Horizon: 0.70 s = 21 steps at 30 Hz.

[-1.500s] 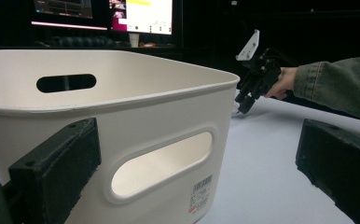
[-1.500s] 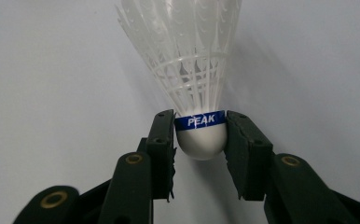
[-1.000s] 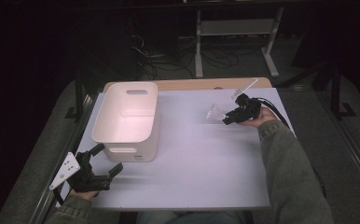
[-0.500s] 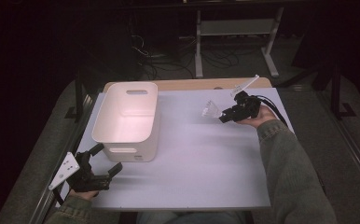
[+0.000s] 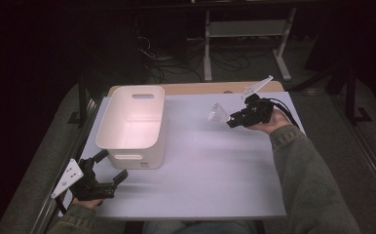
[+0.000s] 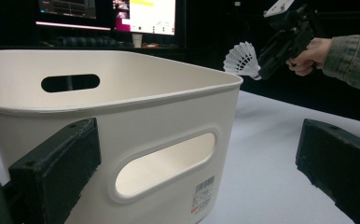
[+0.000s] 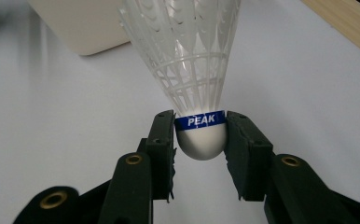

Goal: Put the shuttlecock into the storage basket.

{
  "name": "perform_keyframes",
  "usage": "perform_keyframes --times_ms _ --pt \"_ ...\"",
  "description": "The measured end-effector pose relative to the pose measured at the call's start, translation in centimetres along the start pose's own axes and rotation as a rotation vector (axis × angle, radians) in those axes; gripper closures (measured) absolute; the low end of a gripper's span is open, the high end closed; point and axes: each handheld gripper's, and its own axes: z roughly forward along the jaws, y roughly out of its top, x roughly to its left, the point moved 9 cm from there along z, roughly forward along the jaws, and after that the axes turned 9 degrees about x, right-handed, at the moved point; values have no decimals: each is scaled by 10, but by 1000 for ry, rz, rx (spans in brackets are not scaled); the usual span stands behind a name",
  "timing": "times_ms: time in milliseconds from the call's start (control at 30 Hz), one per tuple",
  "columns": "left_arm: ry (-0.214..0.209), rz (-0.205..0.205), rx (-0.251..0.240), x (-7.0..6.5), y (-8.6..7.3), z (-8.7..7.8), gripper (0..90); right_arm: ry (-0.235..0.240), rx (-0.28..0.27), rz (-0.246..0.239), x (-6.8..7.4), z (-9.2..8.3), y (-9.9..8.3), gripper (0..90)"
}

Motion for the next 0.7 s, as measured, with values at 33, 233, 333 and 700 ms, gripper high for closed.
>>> perform_keyframes --times_ms 33,233,333,700 --pt "1 0 1 0 0 0 0 -4 -5 -22 1 0 1 629" --pt "1 0 -1 0 0 0 0 -2 -14 -60 13 -4 8 629" --pt "3 1 3 0 0 0 0 -6 -9 -71 17 -4 11 629" --pt "2 6 0 0 0 0 0 6 -8 -99 33 -8 26 629"
